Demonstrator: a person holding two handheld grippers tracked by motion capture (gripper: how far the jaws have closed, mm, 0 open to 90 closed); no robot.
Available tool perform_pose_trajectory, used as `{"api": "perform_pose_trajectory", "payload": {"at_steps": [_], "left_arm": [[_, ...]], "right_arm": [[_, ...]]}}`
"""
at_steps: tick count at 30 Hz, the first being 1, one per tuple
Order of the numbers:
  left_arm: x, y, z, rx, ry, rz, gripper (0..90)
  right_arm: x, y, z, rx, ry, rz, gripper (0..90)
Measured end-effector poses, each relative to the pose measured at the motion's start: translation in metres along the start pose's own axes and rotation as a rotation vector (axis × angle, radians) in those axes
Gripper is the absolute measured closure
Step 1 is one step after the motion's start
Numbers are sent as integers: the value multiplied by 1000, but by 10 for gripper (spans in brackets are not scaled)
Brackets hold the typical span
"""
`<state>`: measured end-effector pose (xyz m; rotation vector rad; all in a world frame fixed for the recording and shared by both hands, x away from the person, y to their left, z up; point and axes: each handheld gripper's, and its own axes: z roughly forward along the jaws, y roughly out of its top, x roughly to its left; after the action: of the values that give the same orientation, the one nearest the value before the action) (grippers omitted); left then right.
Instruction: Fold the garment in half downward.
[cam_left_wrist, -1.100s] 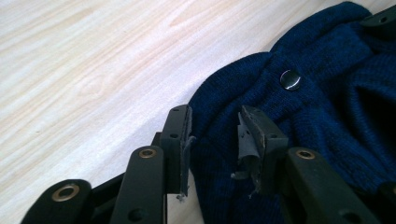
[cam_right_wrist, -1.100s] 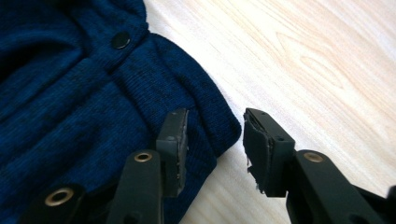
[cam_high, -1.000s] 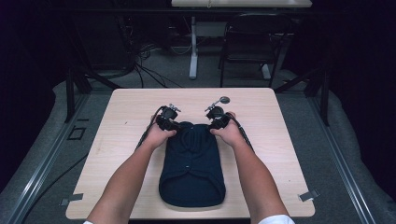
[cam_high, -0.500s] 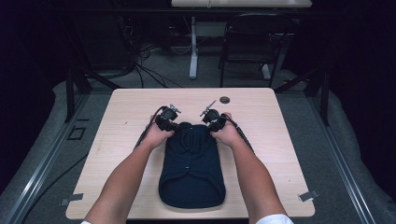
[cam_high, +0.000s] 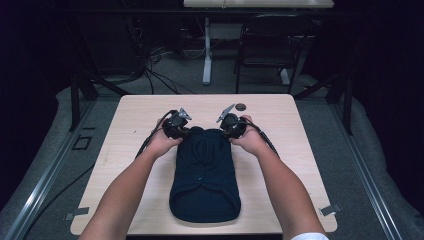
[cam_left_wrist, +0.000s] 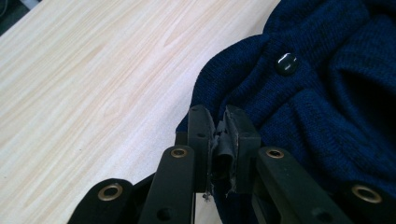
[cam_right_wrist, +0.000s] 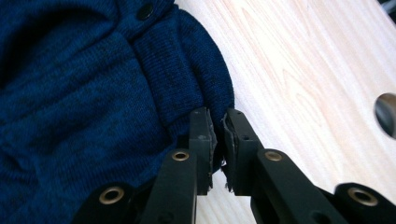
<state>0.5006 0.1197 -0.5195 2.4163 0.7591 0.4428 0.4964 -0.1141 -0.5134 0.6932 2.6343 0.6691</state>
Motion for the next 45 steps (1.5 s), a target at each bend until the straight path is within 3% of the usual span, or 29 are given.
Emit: {"api": "perform_pose_trajectory", "payload": {"at_steps": [3, 6, 11, 26, 38, 45], "left_arm": [[-2, 5, -6, 3, 16, 34, 819], [-1, 9, -14, -9, 36, 43, 819], [-1, 19, -27, -35, 73, 72, 819], [8, 47, -59, -116, 146, 85, 820], [11, 57, -74, -150, 152, 74, 820], [13, 67, -88, -182, 200, 94, 820]], "right_arm": [[3, 3, -7, 7, -18, -40, 822], [6, 8, -14, 8, -42, -74, 823], [5, 15, -29, -12, -82, -93, 823], [-9, 35, -67, -105, -179, -85, 824], [-12, 43, -83, -146, -216, -78, 824], [-12, 49, -92, -178, -248, -85, 823]]}}
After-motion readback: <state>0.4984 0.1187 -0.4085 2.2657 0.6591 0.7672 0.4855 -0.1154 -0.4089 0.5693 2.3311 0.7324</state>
